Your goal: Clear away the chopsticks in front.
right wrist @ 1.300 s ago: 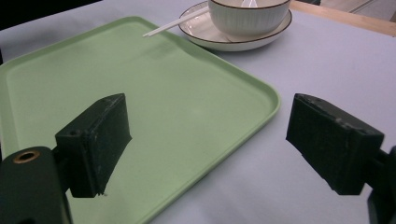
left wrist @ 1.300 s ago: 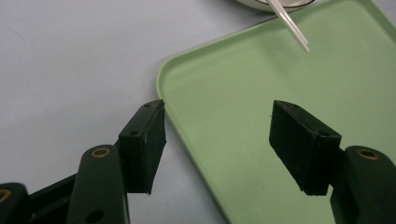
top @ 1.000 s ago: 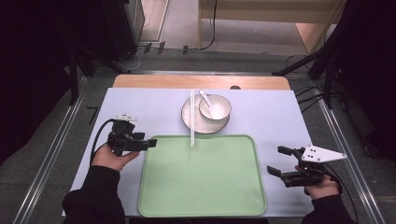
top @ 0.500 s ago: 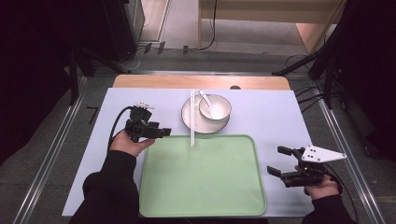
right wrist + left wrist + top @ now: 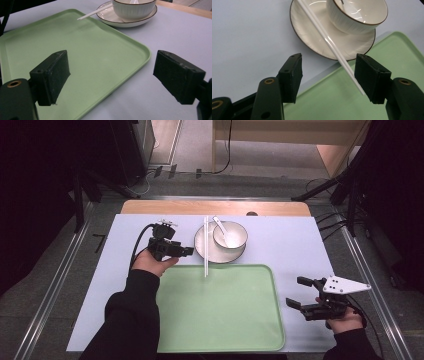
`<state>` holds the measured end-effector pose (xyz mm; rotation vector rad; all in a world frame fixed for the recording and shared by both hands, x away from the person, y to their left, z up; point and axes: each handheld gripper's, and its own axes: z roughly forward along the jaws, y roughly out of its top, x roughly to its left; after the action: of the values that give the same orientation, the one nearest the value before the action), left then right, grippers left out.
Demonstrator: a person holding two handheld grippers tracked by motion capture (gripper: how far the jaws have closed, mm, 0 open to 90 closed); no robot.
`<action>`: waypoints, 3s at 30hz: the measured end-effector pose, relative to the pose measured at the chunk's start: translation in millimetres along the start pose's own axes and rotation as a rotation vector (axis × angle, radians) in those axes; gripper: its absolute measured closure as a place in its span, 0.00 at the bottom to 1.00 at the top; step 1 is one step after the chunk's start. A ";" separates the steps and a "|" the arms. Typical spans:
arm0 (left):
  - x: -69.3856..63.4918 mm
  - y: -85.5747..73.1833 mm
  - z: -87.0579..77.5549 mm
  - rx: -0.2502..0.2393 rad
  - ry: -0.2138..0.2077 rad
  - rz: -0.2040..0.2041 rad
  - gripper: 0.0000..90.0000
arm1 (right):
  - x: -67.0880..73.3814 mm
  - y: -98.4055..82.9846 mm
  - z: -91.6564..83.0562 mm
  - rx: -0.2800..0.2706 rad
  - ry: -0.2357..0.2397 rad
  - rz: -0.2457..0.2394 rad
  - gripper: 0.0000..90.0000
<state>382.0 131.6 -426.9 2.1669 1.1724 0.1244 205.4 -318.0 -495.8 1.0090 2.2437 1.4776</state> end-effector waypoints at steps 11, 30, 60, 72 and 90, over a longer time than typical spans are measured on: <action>-6.3 23.6 35.4 0.017 0.051 -0.006 0.47 | -0.3 0.3 0.3 -0.001 0.004 -0.002 0.15; -10.9 34.2 84.0 0.013 0.124 -0.126 0.69 | 0.0 1.2 0.0 0.004 0.005 -0.007 0.16; -0.3 34.2 111.8 0.011 0.135 -0.277 0.89 | -0.1 2.2 0.8 0.001 0.010 -0.011 0.16; 5.6 34.1 106.9 0.019 0.115 -0.315 0.94 | 0.3 2.2 0.9 0.002 0.009 -0.012 0.16; 8.4 -7.8 29.5 -0.022 0.029 -0.250 0.94 | 1.4 1.5 0.4 0.002 0.007 -0.015 0.16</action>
<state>392.5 126.2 -456.2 1.9866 1.4405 0.0597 205.2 -316.4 -494.5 0.9874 2.2534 1.4751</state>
